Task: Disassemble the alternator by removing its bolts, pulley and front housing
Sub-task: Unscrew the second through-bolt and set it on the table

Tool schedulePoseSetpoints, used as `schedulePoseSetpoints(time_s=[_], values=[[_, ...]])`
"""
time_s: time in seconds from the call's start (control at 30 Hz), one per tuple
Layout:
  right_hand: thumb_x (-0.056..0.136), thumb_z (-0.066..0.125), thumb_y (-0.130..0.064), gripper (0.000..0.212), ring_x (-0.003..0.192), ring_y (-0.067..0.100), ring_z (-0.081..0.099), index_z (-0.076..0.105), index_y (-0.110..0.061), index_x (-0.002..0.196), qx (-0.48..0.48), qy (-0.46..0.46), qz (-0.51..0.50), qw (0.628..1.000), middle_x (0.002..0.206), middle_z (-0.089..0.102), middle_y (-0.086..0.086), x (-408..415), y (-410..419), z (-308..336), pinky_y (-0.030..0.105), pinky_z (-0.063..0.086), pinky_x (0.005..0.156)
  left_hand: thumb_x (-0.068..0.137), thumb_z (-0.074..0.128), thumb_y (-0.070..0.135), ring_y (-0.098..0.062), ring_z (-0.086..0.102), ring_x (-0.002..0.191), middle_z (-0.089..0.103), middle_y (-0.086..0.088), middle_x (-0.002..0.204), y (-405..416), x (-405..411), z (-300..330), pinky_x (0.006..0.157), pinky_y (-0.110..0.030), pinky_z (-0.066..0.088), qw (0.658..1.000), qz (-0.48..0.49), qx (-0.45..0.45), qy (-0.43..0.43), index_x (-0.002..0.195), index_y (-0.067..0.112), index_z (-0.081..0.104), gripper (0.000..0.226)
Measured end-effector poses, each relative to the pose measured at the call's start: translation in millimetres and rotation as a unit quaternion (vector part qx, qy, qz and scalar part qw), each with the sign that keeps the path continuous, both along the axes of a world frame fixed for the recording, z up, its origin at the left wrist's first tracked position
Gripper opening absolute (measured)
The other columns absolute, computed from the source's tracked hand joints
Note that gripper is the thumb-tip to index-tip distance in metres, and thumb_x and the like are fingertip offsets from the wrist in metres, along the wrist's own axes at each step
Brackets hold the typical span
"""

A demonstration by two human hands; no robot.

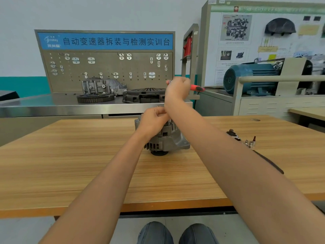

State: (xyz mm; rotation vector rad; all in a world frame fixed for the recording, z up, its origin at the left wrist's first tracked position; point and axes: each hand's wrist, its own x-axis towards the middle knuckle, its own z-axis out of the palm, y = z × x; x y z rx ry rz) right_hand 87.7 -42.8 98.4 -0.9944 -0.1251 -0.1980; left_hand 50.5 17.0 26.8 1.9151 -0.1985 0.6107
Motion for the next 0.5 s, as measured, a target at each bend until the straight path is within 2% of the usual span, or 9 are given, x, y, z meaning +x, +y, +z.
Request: schedulePoseSetpoints(time_s=[0.03, 0.07, 0.17, 0.23, 0.3, 0.37, 0.43, 0.5], values=[[0.100, 0.027, -0.013, 0.023, 0.057, 0.009, 0.042, 0.042, -0.013, 0.083, -0.015, -0.007, -0.025, 1.000, 0.070, 0.050, 0.002, 0, 1, 0, 0.021, 0.033, 0.052, 0.089, 0.060, 0.012, -0.004, 0.058, 0.067, 0.069, 0.005, 0.075, -1, 0, 0, 0.067, -0.021, 0.043, 1.000, 0.001, -0.003, 0.001, 0.079, 0.023, 0.069, 0.018], [0.100, 0.027, -0.012, 0.022, 0.054, 0.008, 0.042, 0.044, -0.014, 0.085, -0.020, -0.002, -0.007, 1.000, 0.069, 0.049, 0.001, 1, 0, 1, 0.021, 0.032, 0.050, 0.089, 0.061, 0.012, -0.006, 0.059, 0.069, 0.070, 0.001, 0.079, -1, -1, 1, 0.071, -0.023, 0.045, 1.000, 0.000, -0.005, 0.005, 0.080, 0.022, 0.070, 0.016], [0.096, 0.031, -0.009, 0.022, 0.032, 0.005, 0.027, 0.052, -0.012, 0.088, -0.047, 0.024, 0.204, 0.977, 0.057, 0.048, -0.002, 4, -13, 6, 0.017, 0.019, 0.032, 0.088, 0.063, 0.019, -0.010, 0.065, 0.081, 0.074, -0.005, 0.089, 0, -3, 2, 0.082, -0.021, 0.048, 1.000, -0.021, -0.017, 0.014, 0.087, 0.016, 0.072, 0.009], [0.095, 0.035, -0.010, 0.021, 0.028, 0.004, 0.022, 0.054, -0.012, 0.088, -0.053, 0.011, 0.297, 0.953, 0.049, 0.047, -0.006, 5, -18, 6, 0.015, 0.014, 0.029, 0.089, 0.063, 0.020, -0.001, 0.067, 0.081, 0.074, 0.003, 0.086, 1, -2, 1, 0.076, -0.009, 0.047, 0.999, -0.036, -0.020, 0.018, 0.094, 0.013, 0.072, 0.013], [0.095, 0.036, -0.010, 0.019, 0.028, 0.004, 0.024, 0.055, -0.011, 0.091, -0.046, 0.016, 0.253, 0.966, 0.050, 0.048, -0.005, 2, -13, 5, 0.016, 0.016, 0.029, 0.091, 0.061, 0.019, 0.006, 0.062, 0.064, 0.071, 0.012, 0.070, 2, -2, 1, 0.062, -0.006, 0.043, 0.999, -0.030, -0.010, 0.013, 0.086, 0.018, 0.072, 0.012], [0.096, 0.032, -0.007, 0.020, 0.034, 0.003, 0.033, 0.052, -0.010, 0.095, -0.029, 0.012, 0.113, 0.993, 0.061, 0.051, 0.000, -6, -4, 4, 0.016, 0.023, 0.034, 0.091, 0.059, 0.014, 0.003, 0.052, 0.051, 0.064, 0.013, 0.057, 2, 1, -1, 0.052, -0.010, 0.039, 1.000, -0.001, -0.001, 0.005, 0.071, 0.027, 0.068, 0.025], [0.100, 0.028, -0.012, 0.018, 0.048, 0.004, 0.043, 0.046, -0.011, 0.096, -0.035, -0.014, -0.023, 0.999, 0.072, 0.052, 0.003, -9, 3, 1, 0.015, 0.029, 0.041, 0.088, 0.059, 0.007, 0.000, 0.041, 0.041, 0.055, 0.013, 0.046, 1, 4, -3, 0.043, -0.012, 0.032, 1.000, 0.028, 0.002, 0.003, 0.055, 0.029, 0.062, 0.040], [0.101, 0.026, -0.015, 0.016, 0.055, 0.005, 0.045, 0.040, -0.011, 0.096, -0.044, -0.016, -0.049, 0.998, 0.073, 0.050, 0.002, -7, 4, 0, 0.015, 0.031, 0.043, 0.087, 0.060, 0.008, 0.002, 0.044, 0.041, 0.057, 0.015, 0.045, 1, 5, -3, 0.042, -0.011, 0.034, 0.999, 0.033, 0.001, 0.002, 0.054, 0.029, 0.062, 0.039]])
